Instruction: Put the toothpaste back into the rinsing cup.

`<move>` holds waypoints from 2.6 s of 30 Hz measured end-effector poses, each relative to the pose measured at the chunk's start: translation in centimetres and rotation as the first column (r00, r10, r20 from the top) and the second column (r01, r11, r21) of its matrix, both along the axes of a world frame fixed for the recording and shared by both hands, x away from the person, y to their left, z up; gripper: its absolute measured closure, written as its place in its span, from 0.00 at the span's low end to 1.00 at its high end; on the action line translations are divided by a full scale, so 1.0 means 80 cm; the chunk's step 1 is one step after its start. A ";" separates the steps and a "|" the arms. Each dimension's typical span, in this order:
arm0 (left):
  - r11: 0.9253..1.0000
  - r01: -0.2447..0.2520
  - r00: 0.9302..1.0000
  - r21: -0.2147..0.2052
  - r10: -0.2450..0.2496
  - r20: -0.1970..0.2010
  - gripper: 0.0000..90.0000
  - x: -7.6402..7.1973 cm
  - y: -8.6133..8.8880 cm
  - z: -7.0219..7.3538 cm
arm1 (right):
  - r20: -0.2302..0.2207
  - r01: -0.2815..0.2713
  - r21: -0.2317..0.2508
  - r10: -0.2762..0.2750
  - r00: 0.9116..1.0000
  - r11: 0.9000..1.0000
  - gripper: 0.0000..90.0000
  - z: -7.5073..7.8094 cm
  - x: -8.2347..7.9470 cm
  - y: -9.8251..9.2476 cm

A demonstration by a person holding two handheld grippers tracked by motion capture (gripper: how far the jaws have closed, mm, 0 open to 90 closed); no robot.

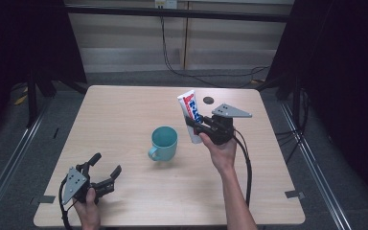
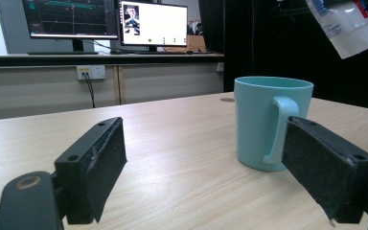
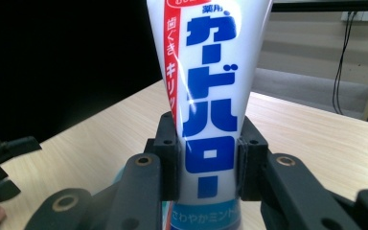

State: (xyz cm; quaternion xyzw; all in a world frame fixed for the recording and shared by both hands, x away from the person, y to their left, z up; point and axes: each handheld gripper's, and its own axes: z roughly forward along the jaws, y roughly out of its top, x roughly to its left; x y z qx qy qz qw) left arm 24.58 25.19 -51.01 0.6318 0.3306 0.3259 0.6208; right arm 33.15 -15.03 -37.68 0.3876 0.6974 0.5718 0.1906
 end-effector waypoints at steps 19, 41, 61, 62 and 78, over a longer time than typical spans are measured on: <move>1.000 0.001 1.000 -0.004 -0.001 0.000 0.17 0.000 0.000 0.000 | -0.006 -0.066 -0.003 0.066 0.998 0.998 0.76 0.002 0.017 0.048; 1.000 0.003 1.000 -0.004 -0.003 0.002 0.17 0.000 0.000 0.000 | -0.038 -0.095 -0.004 0.095 0.995 0.995 0.76 -0.008 0.040 0.082; 1.000 0.002 1.000 -0.010 -0.002 0.001 0.17 0.000 -0.001 0.000 | -0.069 -0.102 -0.043 0.099 0.993 0.994 0.75 -0.028 0.055 0.094; 1.000 0.002 1.000 -0.010 -0.002 0.002 0.17 0.000 -0.001 0.000 | -0.069 -0.105 -0.042 0.102 0.992 0.994 0.75 -0.029 0.055 0.095; 1.000 0.002 1.000 -0.004 -0.002 0.001 0.17 0.000 0.000 0.000 | -0.080 -0.110 -0.056 0.105 0.991 0.992 0.75 -0.040 0.057 0.100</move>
